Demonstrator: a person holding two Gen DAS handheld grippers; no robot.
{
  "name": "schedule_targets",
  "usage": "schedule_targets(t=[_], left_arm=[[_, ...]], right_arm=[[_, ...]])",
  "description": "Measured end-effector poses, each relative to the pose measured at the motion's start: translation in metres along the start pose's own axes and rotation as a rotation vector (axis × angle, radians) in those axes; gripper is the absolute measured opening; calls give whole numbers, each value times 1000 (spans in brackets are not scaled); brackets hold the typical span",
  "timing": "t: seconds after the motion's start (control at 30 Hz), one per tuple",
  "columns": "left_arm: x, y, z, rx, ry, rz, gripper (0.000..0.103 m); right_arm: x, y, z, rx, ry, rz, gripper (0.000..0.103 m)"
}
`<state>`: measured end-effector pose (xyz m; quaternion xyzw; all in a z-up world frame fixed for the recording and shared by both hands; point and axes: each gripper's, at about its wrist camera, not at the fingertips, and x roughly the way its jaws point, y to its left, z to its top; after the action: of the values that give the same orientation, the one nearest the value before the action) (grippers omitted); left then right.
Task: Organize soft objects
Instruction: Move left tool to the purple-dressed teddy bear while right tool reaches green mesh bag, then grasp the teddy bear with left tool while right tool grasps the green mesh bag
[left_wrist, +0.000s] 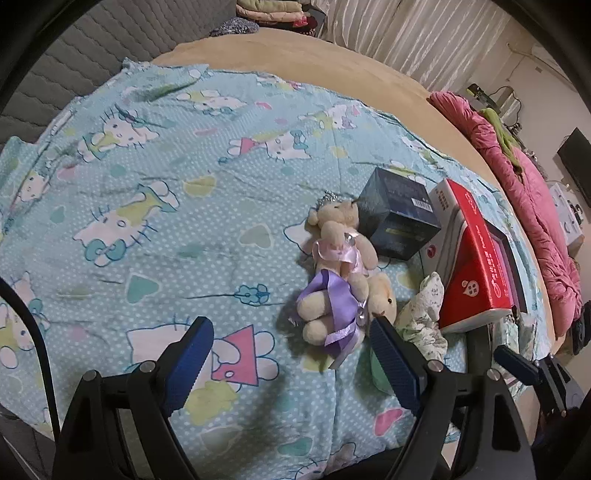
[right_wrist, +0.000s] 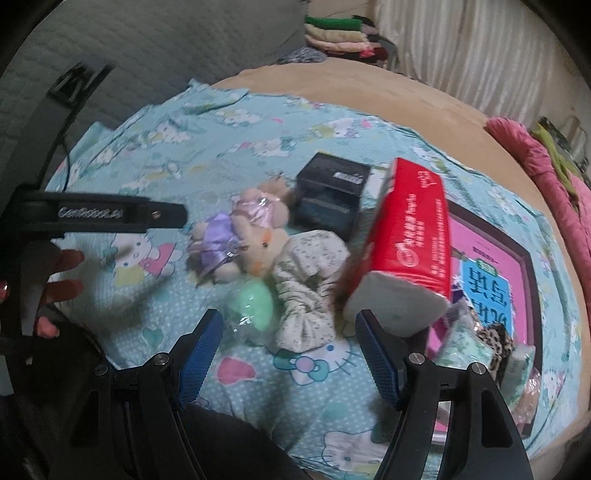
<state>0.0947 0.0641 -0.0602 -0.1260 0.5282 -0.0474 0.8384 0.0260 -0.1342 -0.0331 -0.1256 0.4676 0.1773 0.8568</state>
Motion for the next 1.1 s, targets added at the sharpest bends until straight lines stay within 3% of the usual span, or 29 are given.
schedule_targets(t=[0.33, 0.67, 0.8, 1.1], left_arm=[[26, -1, -1, 14, 46, -19, 86], [43, -4, 2, 24, 61, -44, 86], [49, -5, 3, 23, 65, -59, 86], [66, -10, 7, 39, 80, -71, 86]], right_arm=[[34, 28, 1, -135, 59, 55, 76], [59, 38, 4, -200, 79, 38, 65], [69, 39, 4, -214, 92, 24, 54], [85, 32, 5, -218, 112, -4, 42]])
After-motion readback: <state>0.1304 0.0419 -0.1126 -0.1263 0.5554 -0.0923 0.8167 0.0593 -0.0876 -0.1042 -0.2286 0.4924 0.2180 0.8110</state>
